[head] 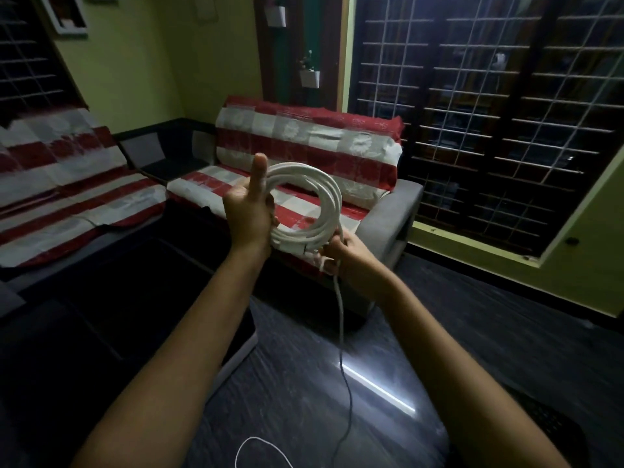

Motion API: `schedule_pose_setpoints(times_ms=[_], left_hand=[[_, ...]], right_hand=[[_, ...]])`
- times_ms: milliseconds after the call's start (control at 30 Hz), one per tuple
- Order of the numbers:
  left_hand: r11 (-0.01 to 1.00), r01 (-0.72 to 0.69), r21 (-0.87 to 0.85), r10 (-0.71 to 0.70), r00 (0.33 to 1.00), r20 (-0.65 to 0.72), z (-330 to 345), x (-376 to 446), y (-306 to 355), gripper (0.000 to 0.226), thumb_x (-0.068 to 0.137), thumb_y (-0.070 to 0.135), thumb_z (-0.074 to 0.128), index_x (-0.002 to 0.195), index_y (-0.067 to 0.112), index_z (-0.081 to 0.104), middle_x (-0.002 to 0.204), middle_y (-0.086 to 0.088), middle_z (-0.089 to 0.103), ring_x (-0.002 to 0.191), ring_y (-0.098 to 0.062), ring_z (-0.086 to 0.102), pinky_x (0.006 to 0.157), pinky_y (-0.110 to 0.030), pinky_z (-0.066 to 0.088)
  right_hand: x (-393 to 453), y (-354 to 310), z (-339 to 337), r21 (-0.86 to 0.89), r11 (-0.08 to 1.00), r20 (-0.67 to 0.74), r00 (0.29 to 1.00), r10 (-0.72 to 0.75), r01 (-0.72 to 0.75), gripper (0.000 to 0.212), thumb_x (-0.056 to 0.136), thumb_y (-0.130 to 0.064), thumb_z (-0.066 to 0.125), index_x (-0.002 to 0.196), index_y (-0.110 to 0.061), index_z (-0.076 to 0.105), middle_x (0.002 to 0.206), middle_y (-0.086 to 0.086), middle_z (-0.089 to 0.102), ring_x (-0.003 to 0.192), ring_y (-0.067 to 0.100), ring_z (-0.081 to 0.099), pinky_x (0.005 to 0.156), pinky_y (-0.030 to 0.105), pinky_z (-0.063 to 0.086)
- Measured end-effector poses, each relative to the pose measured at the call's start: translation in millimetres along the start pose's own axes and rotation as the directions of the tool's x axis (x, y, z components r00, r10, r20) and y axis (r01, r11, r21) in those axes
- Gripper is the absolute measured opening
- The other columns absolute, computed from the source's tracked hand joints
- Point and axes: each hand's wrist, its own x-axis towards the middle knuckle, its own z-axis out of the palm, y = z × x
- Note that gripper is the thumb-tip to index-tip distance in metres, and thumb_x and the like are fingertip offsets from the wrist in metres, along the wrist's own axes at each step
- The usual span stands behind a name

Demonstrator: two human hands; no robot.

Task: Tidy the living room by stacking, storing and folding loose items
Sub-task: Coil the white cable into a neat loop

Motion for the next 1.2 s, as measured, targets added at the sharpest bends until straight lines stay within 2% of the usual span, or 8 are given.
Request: schedule_pose_setpoints(times_ms=[133,267,400,533,600,767,933,1200], left_hand=[[0.993,-0.005,-0.119,-0.021,0.977,-0.212,17.3,-21.8,-15.3,0.049,0.081,0.064,0.050,0.067,0.017,0.058,0.051,0.002,0.037,0.043,-0.010,0.031,0.044,-0.024,0.027],[0.978,0.044,-0.204,-0.111,0.939,-0.327,22.8,-41.1,-37.0,0.045,0.098,0.047,0.042,0.079,0.010,0.059,0.053,0.004,0.039,0.040,-0.002,0.037,0.042,-0.017,0.034],[0.988,0.095,-0.124,-0.126,0.955,-0.269,9.4,-60.9,-63.1,0.042,0.101,0.043,0.033,0.086,0.016,0.062,0.072,0.008,0.062,0.058,0.004,0.060,0.062,-0.016,0.048],[0.992,0.124,0.025,-0.121,0.988,-0.098,-21.7,-50.7,-77.8,0.067,0.087,0.071,0.032,0.110,0.013,0.056,0.099,0.005,0.064,0.087,0.004,0.061,0.090,-0.024,0.050],[0.994,0.024,0.105,-0.032,0.997,0.076,-35.0,-32.8,-67.4,0.097,0.059,0.094,0.039,0.121,0.020,0.048,0.110,0.009,0.058,0.098,0.005,0.056,0.082,-0.012,0.046],[0.801,-0.214,0.559,-0.212,0.772,0.600,-20.2,1.3,-20.4,0.118,0.045,0.101,0.031,0.136,0.027,0.042,0.120,0.009,0.051,0.101,-0.006,0.054,0.068,-0.014,0.044],[0.607,-0.354,0.711,-0.247,0.766,0.593,-10.1,-6.9,-39.4,0.110,0.049,0.101,0.026,0.122,0.025,0.055,0.111,-0.003,0.065,0.092,-0.018,0.064,0.075,-0.038,0.057],[0.383,-0.538,0.751,-0.200,0.745,0.636,2.6,5.1,-17.1,0.111,0.050,0.101,0.020,0.104,0.017,0.067,0.092,-0.004,0.070,0.080,-0.019,0.066,0.074,-0.041,0.057]], right_hand=[[13.6,3.9,38.0,0.259,0.957,-0.261,0.964,-0.059,0.128,0.112,0.048,-0.065,0.082,0.137,-0.013,0.039,0.121,0.007,0.061,0.106,0.018,0.064,0.089,0.034,0.052],[18.1,7.7,40.2,0.458,0.865,-0.423,0.906,0.009,0.205,0.031,0.085,-0.025,0.070,0.110,-0.011,0.057,0.096,0.006,0.066,0.089,0.020,0.067,0.078,0.040,0.055],[18.4,16.7,22.6,0.284,0.941,-0.419,0.907,-0.050,0.183,0.005,0.092,-0.016,0.060,0.096,-0.013,0.059,0.069,0.001,0.062,0.062,0.016,0.060,0.063,0.032,0.052],[16.6,4.4,3.4,-0.007,0.998,-0.335,0.940,-0.065,0.067,0.006,0.093,-0.009,0.057,0.098,-0.012,0.058,0.067,-0.001,0.059,0.057,0.012,0.056,0.061,0.030,0.050],[19.7,-6.4,-8.1,-0.177,0.983,-0.233,0.972,0.000,-0.042,0.017,0.091,-0.011,0.059,0.108,-0.007,0.058,0.082,0.007,0.060,0.069,0.019,0.058,0.070,0.038,0.051],[27.5,-37.0,8.1,-0.697,0.712,0.087,0.975,0.204,-0.087,0.038,0.087,-0.018,0.064,0.123,-0.009,0.055,0.113,0.010,0.063,0.098,0.023,0.063,0.089,0.047,0.052],[30.7,-40.3,2.8,-0.738,0.673,0.173,0.955,0.241,-0.037,0.016,0.092,-0.001,0.055,0.090,-0.016,0.052,0.087,-0.007,0.053,0.073,-0.005,0.057,0.062,0.010,0.046],[34.0,-43.4,-6.6,-0.656,0.738,0.182,0.916,0.358,-0.158,0.061,0.070,-0.026,0.083,0.120,-0.021,0.051,0.115,0.001,0.059,0.106,0.016,0.062,0.089,0.033,0.053]])
